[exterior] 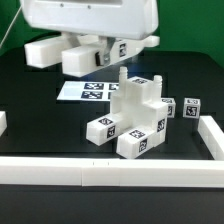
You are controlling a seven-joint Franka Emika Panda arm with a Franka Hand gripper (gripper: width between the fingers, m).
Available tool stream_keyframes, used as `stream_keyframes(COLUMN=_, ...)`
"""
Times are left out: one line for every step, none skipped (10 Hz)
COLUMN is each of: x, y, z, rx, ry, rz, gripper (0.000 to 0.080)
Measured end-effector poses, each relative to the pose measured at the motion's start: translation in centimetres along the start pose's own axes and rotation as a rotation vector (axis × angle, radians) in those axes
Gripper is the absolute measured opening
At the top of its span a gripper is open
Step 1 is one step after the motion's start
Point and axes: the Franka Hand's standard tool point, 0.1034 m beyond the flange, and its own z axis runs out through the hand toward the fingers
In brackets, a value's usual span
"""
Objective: Assemble chair
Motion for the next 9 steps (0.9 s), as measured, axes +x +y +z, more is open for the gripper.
stream_keyframes(x=-0.6, y=-0.8, z=0.2, rx=-0.002, ry=-0.001, rz=0.037, gripper=0.0284)
stream_keyframes(x=-0.5, y=-0.6, z=0.4, rx=-0.003, ry=-0.003, rz=0.034, gripper=0.0284)
stream_keyframes(x=-0.5, y=-0.6, z=0.4, rx=-0.005, ry=-0.004, rz=0.034, gripper=0.0284)
stream_keyframes(x=-0.6, y=-0.6, z=0.5, rx=-0.005, ry=-0.004, rz=0.033, gripper=0.0284)
stream_keyframes(x=-0.6, y=-0.7, z=0.5, rx=-0.006, ry=-0.005, rz=0.032, gripper=0.0284)
stream_keyframes(x=-1.1, y=-1.4, z=0.5, rx=-0.003, ry=0.002, rz=0.043, gripper=0.0284)
stream_keyframes(x=-2.0, y=-2.7, z=0.7, rx=-0.003, ry=0.003, rz=0.078, gripper=0.0284)
stream_keyframes(x=-3.1, y=-4.0, z=1.0, rx=-0.008, ry=0.006, rz=0.130, gripper=0.0284)
stream_keyframes(x=-3.6, y=-4.8, z=1.4, rx=-0.014, ry=0.005, rz=0.138, gripper=0.0284)
